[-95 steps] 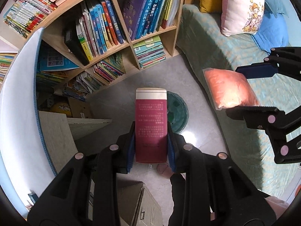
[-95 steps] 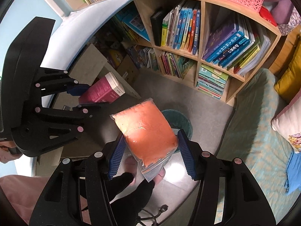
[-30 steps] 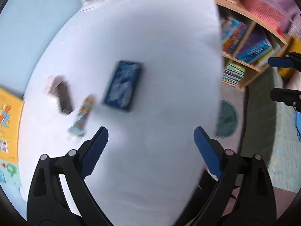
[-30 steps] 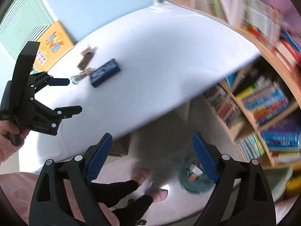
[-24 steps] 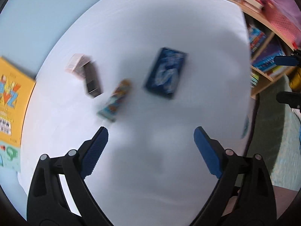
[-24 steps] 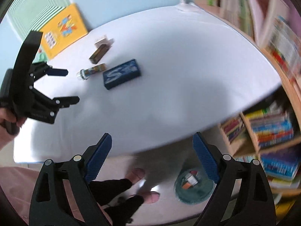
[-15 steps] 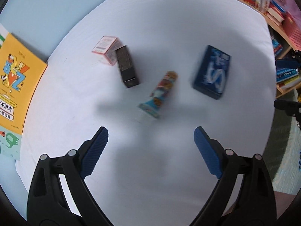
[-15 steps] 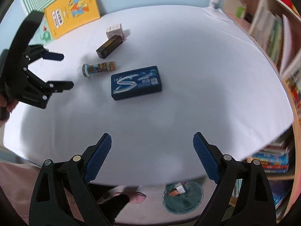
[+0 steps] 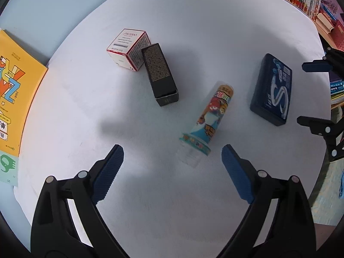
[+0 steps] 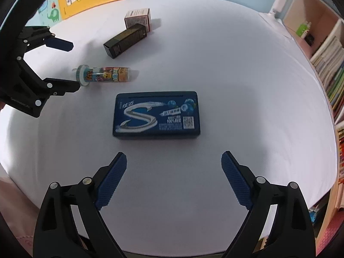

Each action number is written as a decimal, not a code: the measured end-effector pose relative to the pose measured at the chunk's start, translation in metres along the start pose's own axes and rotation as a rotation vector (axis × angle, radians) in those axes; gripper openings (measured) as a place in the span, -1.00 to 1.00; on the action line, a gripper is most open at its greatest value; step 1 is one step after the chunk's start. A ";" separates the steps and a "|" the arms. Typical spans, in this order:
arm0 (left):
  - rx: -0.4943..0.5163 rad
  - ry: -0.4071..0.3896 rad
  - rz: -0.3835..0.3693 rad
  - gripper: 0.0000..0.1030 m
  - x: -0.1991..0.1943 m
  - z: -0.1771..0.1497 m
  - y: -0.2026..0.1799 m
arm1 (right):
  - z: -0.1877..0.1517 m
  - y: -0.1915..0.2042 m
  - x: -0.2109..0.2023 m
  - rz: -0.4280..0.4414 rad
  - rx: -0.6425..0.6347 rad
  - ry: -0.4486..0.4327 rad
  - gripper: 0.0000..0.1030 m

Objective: Collect trash
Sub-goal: 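Grasp the candy tube bottle with the left tool while the right grasps the blue gum box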

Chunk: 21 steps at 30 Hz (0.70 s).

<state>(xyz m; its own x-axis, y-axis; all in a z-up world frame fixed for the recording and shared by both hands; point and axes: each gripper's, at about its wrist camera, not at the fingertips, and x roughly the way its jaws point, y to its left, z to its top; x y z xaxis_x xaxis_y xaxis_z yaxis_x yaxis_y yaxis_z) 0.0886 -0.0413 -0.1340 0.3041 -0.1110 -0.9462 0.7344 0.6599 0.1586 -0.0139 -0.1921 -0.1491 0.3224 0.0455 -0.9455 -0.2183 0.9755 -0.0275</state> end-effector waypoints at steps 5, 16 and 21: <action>0.004 0.010 -0.014 0.75 0.010 0.007 0.002 | 0.009 0.002 0.011 0.019 -0.043 0.021 0.73; 0.005 0.031 -0.031 0.69 0.027 0.022 0.006 | 0.036 0.006 0.027 0.018 -0.105 -0.008 0.76; 0.010 0.030 -0.054 0.57 0.030 0.030 0.003 | 0.048 0.000 0.033 0.048 -0.092 0.002 0.76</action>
<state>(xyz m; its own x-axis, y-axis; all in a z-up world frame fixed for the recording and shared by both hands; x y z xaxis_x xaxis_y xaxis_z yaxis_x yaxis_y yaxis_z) 0.1178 -0.0651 -0.1537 0.2455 -0.1237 -0.9615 0.7553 0.6462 0.1097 0.0408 -0.1806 -0.1651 0.3074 0.0910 -0.9472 -0.3172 0.9483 -0.0118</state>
